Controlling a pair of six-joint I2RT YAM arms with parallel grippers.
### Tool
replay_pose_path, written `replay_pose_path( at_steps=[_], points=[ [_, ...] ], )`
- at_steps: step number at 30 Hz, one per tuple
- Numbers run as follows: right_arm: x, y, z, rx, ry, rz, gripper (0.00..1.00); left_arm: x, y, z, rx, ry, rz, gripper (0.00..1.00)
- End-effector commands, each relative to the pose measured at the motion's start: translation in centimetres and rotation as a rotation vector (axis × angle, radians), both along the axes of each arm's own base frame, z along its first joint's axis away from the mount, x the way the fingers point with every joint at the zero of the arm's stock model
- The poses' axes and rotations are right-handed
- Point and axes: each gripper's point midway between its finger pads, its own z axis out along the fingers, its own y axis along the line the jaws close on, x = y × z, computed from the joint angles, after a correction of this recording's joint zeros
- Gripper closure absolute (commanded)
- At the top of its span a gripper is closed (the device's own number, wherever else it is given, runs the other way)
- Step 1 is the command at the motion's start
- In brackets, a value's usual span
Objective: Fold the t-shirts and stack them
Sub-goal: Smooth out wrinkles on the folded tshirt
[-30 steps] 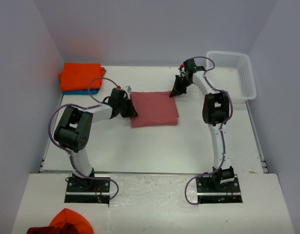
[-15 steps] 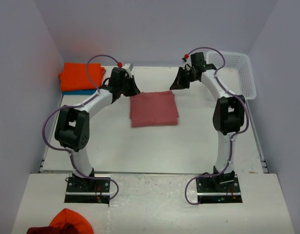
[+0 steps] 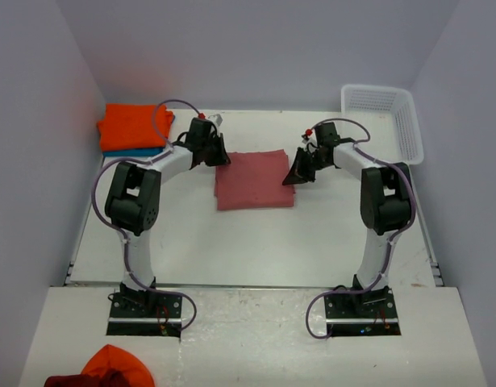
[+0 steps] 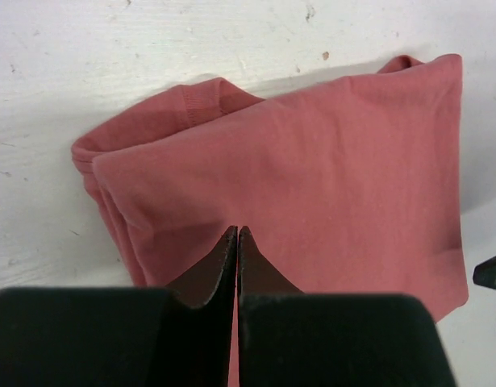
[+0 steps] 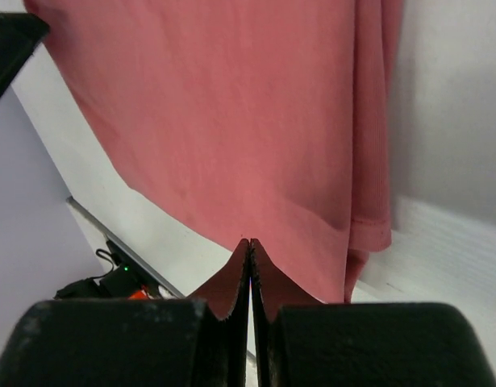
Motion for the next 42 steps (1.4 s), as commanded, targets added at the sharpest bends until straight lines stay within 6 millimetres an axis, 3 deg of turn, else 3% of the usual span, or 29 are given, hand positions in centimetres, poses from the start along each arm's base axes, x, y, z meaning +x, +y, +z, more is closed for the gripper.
replay_pose_path(
  at_steps=[1, 6, 17, 21, 27, 32, 37, 42],
  points=[
    [0.0, 0.3, 1.8, 0.022, -0.082, -0.014, 1.00, 1.2, 1.5, -0.4, -0.013, -0.021, 0.016, 1.00],
    [-2.1, -0.1, -2.0, -0.028, 0.013, -0.036, 1.00, 1.5, 3.6, -1.6, -0.036, 0.003, 0.048, 1.00],
    [-4.4, 0.0, -5.4, -0.146, 0.075, -0.054, 1.00, 2.2, 4.8, -1.0, -0.065, -0.017, 0.051, 1.00],
    [-4.8, -0.1, -5.4, -0.162, 0.070, -0.043, 1.00, 2.8, 4.9, 0.3, -0.086, -0.039, 0.048, 1.00],
    [-4.5, 0.1, -3.3, -0.164, 0.015, -0.024, 1.00, 3.5, 4.4, 3.2, -0.123, -0.089, 0.030, 1.00],
    [-4.6, 0.0, -3.2, -0.173, 0.017, -0.021, 1.00, 4.0, 4.0, 4.3, -0.150, -0.108, 0.022, 1.00],
    [-4.9, 0.1, -3.6, -0.171, 0.031, -0.014, 1.00, 4.4, 3.6, 4.2, -0.166, -0.106, 0.018, 1.00],
    [-5.1, -0.2, -3.7, -0.182, 0.031, -0.016, 1.00, 5.6, 3.4, 1.9, -0.170, -0.075, 0.025, 1.00]
  ],
)
